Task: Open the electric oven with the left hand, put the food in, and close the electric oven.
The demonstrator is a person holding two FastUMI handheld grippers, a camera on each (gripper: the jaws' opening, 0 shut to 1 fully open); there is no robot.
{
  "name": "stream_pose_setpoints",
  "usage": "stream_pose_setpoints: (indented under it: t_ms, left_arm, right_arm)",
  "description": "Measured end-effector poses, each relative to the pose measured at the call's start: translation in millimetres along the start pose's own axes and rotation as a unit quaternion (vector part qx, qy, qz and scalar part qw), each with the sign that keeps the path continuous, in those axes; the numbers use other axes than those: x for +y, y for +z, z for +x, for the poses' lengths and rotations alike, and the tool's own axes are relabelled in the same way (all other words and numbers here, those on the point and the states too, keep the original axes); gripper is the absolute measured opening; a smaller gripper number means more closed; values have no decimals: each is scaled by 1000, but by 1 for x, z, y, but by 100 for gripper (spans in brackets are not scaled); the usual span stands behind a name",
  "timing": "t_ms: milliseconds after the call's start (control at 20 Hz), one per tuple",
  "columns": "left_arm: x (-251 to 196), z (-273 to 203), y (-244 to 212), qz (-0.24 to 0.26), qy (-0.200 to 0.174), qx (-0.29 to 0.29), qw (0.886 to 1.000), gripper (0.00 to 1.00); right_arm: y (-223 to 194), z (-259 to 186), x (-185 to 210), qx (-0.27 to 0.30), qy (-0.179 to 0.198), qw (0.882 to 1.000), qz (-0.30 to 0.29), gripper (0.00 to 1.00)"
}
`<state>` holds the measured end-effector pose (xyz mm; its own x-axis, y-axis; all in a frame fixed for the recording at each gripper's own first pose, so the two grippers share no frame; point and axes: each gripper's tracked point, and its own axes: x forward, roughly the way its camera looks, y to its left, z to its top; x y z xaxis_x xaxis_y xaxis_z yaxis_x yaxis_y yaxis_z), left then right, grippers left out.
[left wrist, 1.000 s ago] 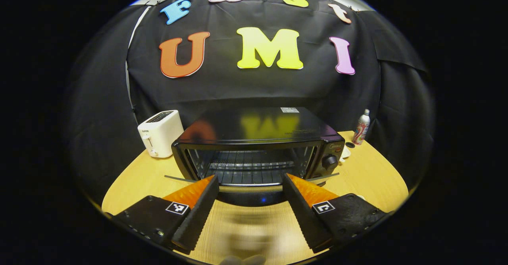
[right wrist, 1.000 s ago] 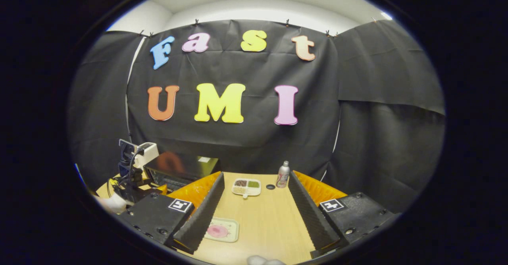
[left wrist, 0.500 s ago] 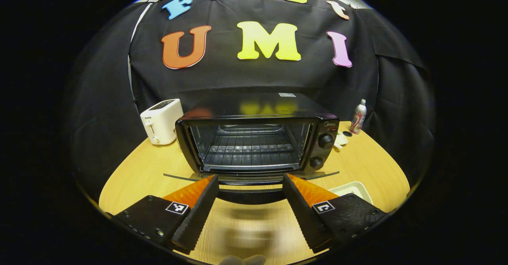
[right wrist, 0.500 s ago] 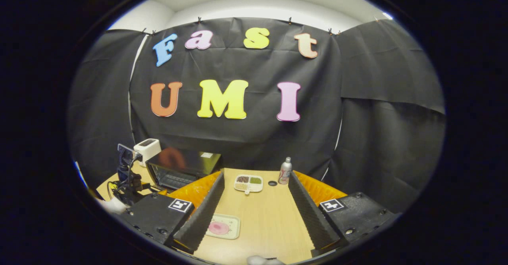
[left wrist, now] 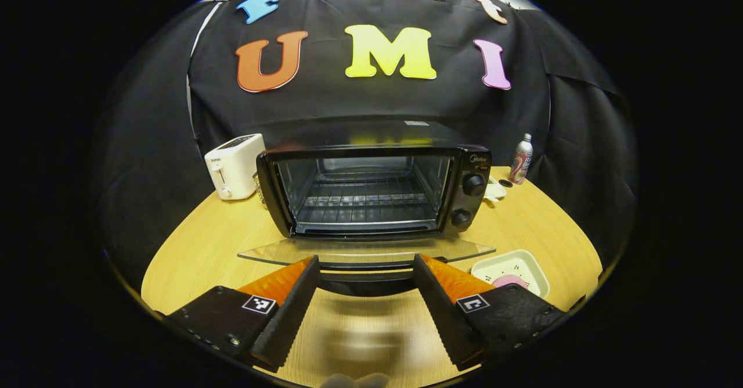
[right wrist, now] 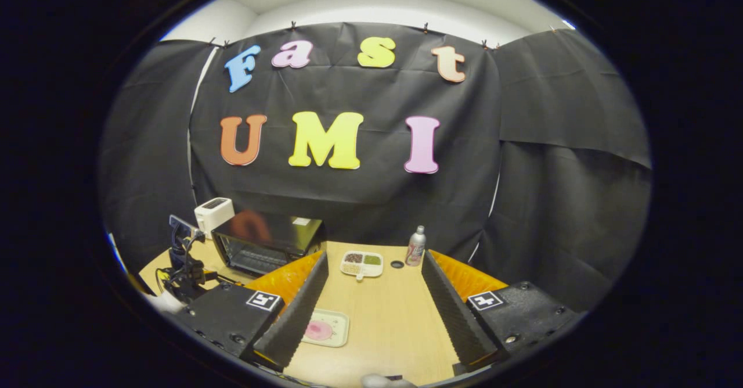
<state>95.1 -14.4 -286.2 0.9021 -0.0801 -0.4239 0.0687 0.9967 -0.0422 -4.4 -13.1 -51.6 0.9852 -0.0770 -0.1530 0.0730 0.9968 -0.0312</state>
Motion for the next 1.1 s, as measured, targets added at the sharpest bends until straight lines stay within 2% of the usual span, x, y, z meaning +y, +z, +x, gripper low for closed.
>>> stream_pose_setpoints:
  t_ms: [800, 850, 950, 1100]
  left_arm:
    - [-1, -2, -75, -20, -1, 74, 997, 97]
    - [-2, 2, -75, -25, -1, 70, 997, 100]
    - [5, 6, -75, -24, 16, 77, 997, 97]
    - [4, 17, -75, -7, 17, 75, 997, 96]
  right_arm:
    - [-10, 0, -3, 12, -8, 1000, -11, 99]
    - [-11, 0, -3, 12, -8, 1000, -12, 99]
    - [-13, 1, -3, 16, -8, 1000, -14, 99]
    - [-16, 1, -5, 21, -10, 1000, -15, 99]
